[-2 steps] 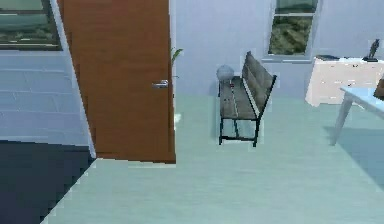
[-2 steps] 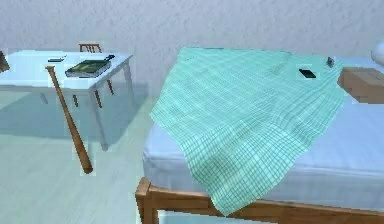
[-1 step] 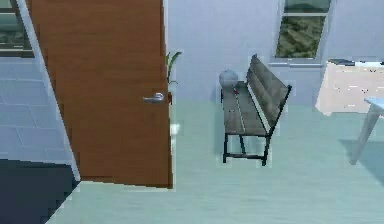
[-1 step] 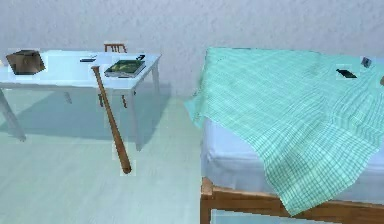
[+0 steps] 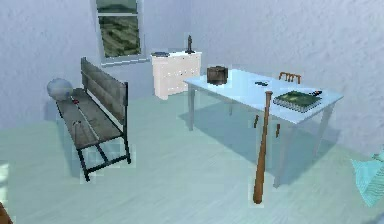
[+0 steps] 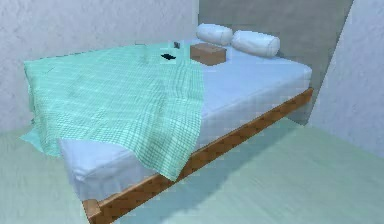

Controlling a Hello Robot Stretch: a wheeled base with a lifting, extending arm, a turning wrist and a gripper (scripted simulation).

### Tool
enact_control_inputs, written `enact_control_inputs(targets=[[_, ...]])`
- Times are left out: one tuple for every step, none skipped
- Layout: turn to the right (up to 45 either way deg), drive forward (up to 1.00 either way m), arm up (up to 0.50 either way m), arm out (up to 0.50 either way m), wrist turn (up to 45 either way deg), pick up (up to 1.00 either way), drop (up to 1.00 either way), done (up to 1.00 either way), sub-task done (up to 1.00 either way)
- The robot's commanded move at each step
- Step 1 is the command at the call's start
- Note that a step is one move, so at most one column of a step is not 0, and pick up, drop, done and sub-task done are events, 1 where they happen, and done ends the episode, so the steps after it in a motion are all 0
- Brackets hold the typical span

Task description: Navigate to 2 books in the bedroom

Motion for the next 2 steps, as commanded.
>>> enact_control_inputs(targets=[[24.0,0.0,0.0,0.0,0.0,0.0,0.0,0.0,0.0],[0.0,0.8,0.0,0.0,0.0,0.0,0.0,0.0,0.0]])
